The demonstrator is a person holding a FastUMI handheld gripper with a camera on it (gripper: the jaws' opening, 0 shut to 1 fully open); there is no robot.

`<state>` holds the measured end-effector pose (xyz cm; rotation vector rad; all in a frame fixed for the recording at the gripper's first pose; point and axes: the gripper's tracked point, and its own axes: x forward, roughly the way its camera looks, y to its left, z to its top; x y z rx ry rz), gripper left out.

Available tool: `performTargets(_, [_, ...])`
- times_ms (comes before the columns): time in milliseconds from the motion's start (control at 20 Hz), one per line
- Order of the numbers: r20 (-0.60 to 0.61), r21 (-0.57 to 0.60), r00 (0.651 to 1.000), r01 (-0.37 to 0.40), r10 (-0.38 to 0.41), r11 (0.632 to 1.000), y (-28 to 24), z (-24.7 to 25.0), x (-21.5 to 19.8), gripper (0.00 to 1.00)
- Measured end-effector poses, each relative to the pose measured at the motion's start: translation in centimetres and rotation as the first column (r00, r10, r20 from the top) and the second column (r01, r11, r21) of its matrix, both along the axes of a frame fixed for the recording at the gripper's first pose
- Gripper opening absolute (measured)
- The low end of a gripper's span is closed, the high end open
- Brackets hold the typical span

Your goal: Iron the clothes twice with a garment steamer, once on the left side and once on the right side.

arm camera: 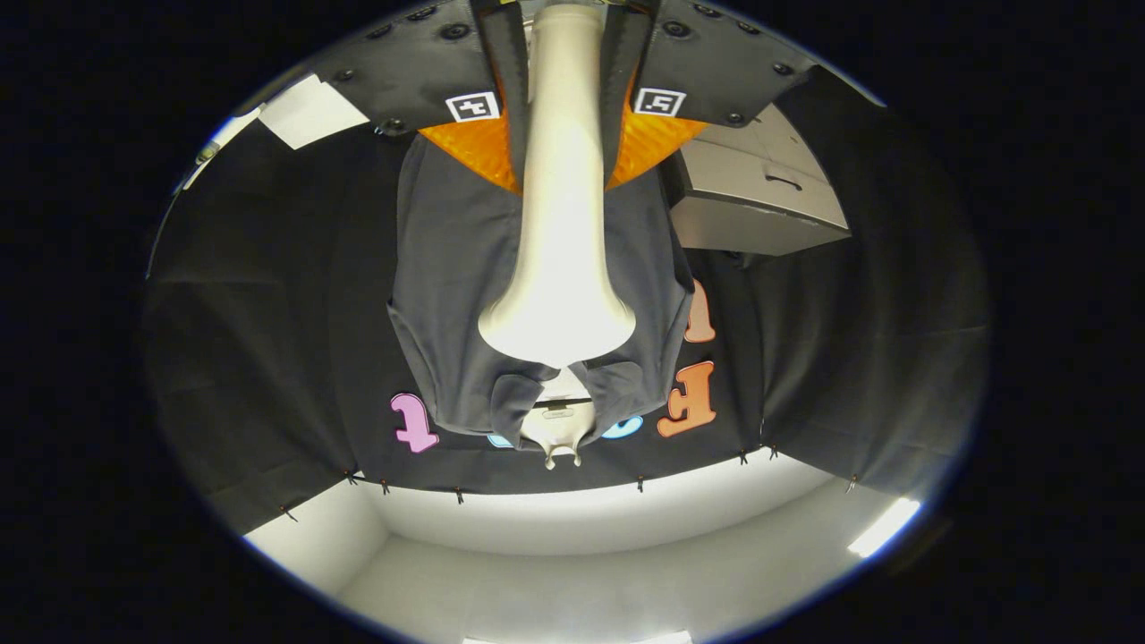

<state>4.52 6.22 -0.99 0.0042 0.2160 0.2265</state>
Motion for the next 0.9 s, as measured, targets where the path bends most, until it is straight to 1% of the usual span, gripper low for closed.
performTargets(100, [0.024,0.02,1.0,-0.004,0.003,1.0,-0.3,0.4,0.6,0.41])
performTargets(300, [0.032,0.034,0.999,-0.016,0.015,0.999,-0.2,0.1,1.2,0.41])
performTargets(450, [0.041,0.027,0.999,-0.019,0.017,0.999,0.3,-0.3,2.2,0.41])
performTargets(650, [0.027,0.016,0.999,-0.023,0.023,1.0,2.9,-0.6,5.6,0.41])
performTargets(800, [0.058,-0.006,0.998,-0.026,0.026,1.0,5.7,0.5,7.9,0.41])
performTargets(900, [0.054,-0.016,0.998,-0.025,0.026,1.0,7.6,0.0,9.7,0.41])
